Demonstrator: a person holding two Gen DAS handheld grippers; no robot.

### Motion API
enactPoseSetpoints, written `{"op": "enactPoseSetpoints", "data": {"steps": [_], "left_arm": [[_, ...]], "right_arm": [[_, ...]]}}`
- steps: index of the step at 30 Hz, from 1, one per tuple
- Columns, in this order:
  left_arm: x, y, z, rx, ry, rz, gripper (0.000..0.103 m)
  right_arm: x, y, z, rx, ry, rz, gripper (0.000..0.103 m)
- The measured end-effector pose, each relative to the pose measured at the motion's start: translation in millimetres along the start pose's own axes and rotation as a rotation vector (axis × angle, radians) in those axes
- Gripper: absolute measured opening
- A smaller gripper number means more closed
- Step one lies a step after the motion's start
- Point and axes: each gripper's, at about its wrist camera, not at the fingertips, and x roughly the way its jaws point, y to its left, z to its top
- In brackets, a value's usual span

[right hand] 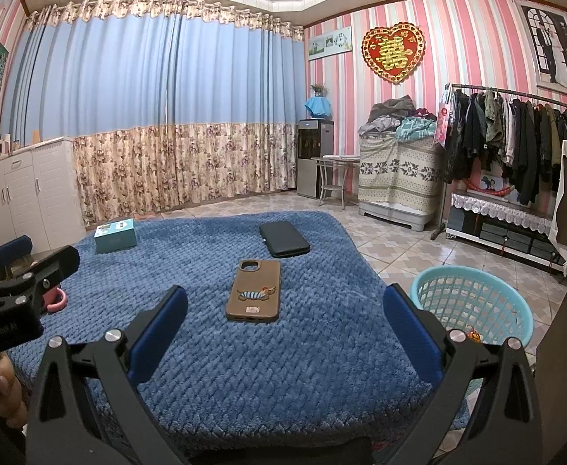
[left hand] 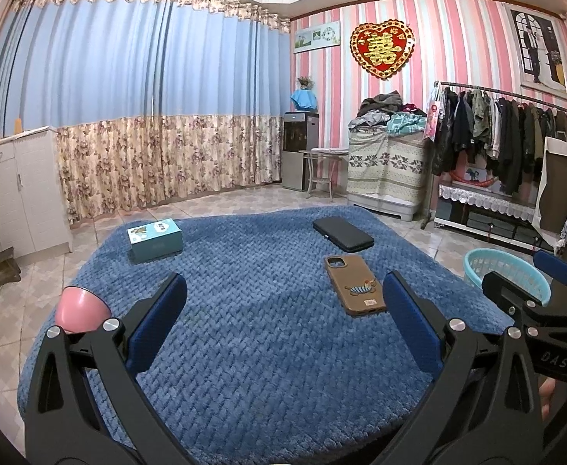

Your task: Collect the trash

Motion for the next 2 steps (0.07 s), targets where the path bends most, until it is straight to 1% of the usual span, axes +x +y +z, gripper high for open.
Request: {"op": "enactPoseSetpoints", "data": {"steps": [2], "left_arm": [[0.1,-1.9,1.0,0.005,-0.004,0.003,0.098]], "right_arm": [[0.1,-0.6,0.3,0.002,0.002,0.000,0.099]]}}
